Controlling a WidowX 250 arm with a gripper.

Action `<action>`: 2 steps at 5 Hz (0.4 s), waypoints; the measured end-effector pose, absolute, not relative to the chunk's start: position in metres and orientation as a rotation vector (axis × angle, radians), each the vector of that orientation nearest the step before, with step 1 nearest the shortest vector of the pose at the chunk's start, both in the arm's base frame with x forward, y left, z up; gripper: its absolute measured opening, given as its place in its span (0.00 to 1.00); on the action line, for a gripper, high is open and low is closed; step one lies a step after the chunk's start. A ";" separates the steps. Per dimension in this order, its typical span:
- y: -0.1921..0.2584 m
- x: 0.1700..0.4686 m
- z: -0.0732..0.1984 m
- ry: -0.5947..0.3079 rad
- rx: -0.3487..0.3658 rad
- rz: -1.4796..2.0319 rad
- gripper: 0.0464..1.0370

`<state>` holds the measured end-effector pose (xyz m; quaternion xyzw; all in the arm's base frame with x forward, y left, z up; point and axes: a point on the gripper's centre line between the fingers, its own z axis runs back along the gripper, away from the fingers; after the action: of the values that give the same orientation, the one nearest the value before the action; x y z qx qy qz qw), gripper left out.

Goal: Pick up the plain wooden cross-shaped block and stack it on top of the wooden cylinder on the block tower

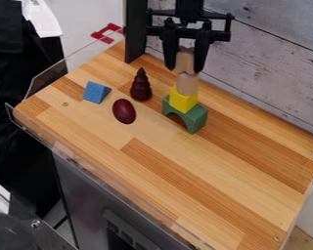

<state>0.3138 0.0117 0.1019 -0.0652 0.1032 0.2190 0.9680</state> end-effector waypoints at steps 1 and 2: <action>0.010 0.313 0.100 0.213 -0.129 0.439 0.42; 0.008 0.312 0.099 0.226 -0.129 0.431 0.48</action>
<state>0.3124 0.0077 0.0985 -0.0637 0.1119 0.2132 0.9685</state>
